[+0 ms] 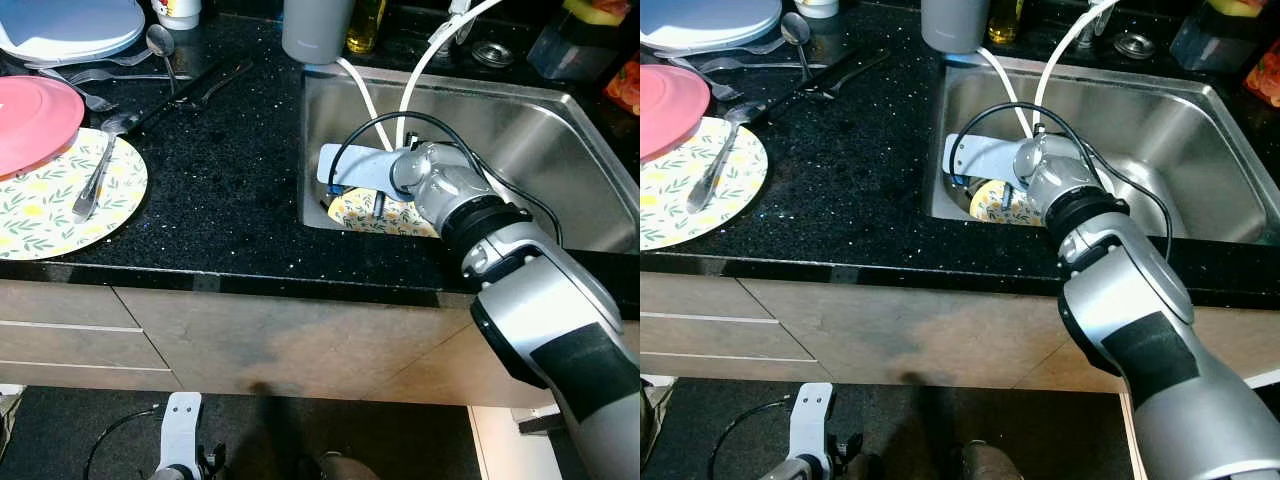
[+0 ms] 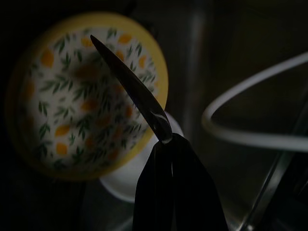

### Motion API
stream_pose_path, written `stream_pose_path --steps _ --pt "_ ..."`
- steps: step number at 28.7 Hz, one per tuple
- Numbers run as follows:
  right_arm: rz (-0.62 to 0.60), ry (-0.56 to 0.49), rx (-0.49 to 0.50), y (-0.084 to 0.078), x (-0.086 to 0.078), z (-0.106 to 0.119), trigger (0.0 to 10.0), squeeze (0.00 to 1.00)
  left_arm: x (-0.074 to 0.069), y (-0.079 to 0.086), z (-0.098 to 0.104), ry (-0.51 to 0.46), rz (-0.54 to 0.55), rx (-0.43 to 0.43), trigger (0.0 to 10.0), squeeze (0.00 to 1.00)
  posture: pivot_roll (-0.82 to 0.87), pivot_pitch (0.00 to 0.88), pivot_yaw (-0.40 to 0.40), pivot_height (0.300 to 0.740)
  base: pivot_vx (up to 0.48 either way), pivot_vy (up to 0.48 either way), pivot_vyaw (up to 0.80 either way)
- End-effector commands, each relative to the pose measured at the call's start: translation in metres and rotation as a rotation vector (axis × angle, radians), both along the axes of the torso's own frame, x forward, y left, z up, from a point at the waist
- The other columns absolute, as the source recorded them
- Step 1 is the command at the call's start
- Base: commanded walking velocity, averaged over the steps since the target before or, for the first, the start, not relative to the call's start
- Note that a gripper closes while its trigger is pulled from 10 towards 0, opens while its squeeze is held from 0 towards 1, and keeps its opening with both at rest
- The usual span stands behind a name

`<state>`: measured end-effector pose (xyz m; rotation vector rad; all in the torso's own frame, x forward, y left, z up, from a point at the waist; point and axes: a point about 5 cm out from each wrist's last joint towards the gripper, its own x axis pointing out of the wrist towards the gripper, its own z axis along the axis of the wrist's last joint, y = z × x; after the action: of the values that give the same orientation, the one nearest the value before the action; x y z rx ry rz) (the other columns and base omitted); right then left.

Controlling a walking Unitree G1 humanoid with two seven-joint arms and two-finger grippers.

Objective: Kitchen organization

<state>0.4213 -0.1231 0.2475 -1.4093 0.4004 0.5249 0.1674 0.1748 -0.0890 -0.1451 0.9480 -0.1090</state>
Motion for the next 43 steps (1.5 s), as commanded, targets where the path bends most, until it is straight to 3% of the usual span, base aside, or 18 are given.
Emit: stream_pose_path --steps 1,6,7,9,10,11,14,16,18,19,20,21,24,25,28,32,36,43 --pt "-0.023 0.023 -0.024 -0.008 0.000 -0.003 10.0 0.00 -0.042 -0.011 -0.018 0.163 0.000 -0.038 10.0 0.00 0.01 0.201 -0.128 0.740 0.000 0.000 0.00" --pt "-0.058 0.082 -0.037 -0.017 -0.003 -0.018 10.0 0.00 -0.041 -0.011 -0.018 0.160 -0.001 -0.037 10.0 0.00 0.01 0.194 -0.125 0.740 0.000 0.000 0.00" --pt "-0.062 0.088 -0.031 -0.018 -0.003 -0.020 10.0 0.11 -0.040 -0.011 -0.018 0.160 0.000 -0.036 10.0 0.00 0.01 0.193 -0.124 0.740 0.000 0.000 0.00" --pt "-0.072 0.099 -0.012 -0.018 -0.004 -0.023 10.0 0.51 -0.040 -0.010 -0.017 0.159 0.002 -0.036 10.0 0.00 0.01 0.190 -0.124 0.740 0.000 0.000 0.00" --pt "-0.075 0.101 -0.004 -0.019 -0.004 -0.024 10.0 0.51 -0.040 -0.010 -0.017 0.159 0.003 -0.036 10.0 0.00 0.01 0.190 -0.124 0.740 0.000 0.000 0.00" --pt "-0.076 0.104 0.016 -0.018 -0.004 -0.025 10.0 0.97 -0.039 -0.010 -0.017 0.158 0.003 -0.036 10.0 0.00 0.01 0.188 -0.123 0.740 0.000 0.000 0.00" --pt "-0.078 0.100 0.057 -0.016 -0.004 -0.024 10.0 1.00 -0.039 -0.010 -0.017 0.157 0.004 -0.036 10.0 0.00 0.01 0.184 -0.122 0.740 0.000 0.000 0.00" --pt "-0.075 0.092 0.136 -0.012 -0.003 -0.019 10.0 1.00 -0.038 -0.010 -0.017 0.156 0.006 -0.035 10.0 0.00 0.01 0.179 -0.121 0.740 0.000 0.000 0.00" --pt "-0.081 0.060 0.229 -0.009 -0.001 -0.010 10.0 0.89 -0.037 -0.010 -0.017 0.156 0.005 -0.034 10.0 0.00 0.01 0.175 -0.119 0.740 0.000 0.000 0.00" --pt "-0.085 0.037 0.292 -0.008 0.000 -0.003 10.0 0.50 -0.036 -0.010 -0.016 0.156 0.006 -0.034 10.0 0.00 0.01 0.169 -0.118 0.740 0.000 0.000 0.00" --pt "-0.085 0.037 0.292 -0.008 0.000 -0.003 10.0 0.50 -0.036 -0.010 -0.016 0.156 0.006 -0.034 10.0 0.00 0.01 0.169 -0.118 0.740 0.000 0.000 0.00" --pt "-0.082 -0.006 0.410 -0.007 0.002 0.011 10.0 0.00 -0.035 -0.010 -0.016 0.155 0.006 -0.033 10.0 0.00 0.01 0.161 -0.114 0.740 0.000 0.000 0.00" --pt "-0.057 -0.043 0.538 -0.004 0.003 0.026 10.0 0.00 -0.033 -0.011 -0.016 0.154 0.006 -0.032 10.0 0.00 0.01 0.153 -0.110 0.740 0.000 0.000 0.00" --pt "-0.018 -0.058 0.735 -0.001 0.002 0.043 10.0 0.00 -0.031 -0.011 -0.015 0.153 0.004 -0.029 10.0 0.00 0.01 0.135 -0.101 0.740 0.000 0.000 0.00" --pt "0.053 -0.098 0.975 -0.001 -0.001 0.063 10.0 0.00 -0.028 -0.010 -0.014 0.146 0.008 -0.030 10.0 0.00 0.01 0.122 -0.098 0.740 0.000 0.000 0.00" --pt "0.124 -0.103 1.033 0.001 -0.004 0.066 10.0 0.00 -0.027 -0.010 -0.014 0.142 0.008 -0.032 10.0 0.00 0.01 0.112 -0.094 0.740 0.000 0.000 0.00" --pt "0.390 0.025 1.533 0.006 -0.032 0.073 10.0 0.00 -0.021 -0.006 -0.011 0.127 0.024 -0.026 10.0 0.00 0.00 0.085 -0.074 0.740 0.000 0.000 0.00" --pt "0.764 0.253 1.745 0.008 -0.093 0.058 10.0 0.00 -0.007 0.003 -0.005 0.093 0.043 -0.015 10.0 0.00 0.02 0.052 -0.038 0.740 0.000 0.000 0.00"
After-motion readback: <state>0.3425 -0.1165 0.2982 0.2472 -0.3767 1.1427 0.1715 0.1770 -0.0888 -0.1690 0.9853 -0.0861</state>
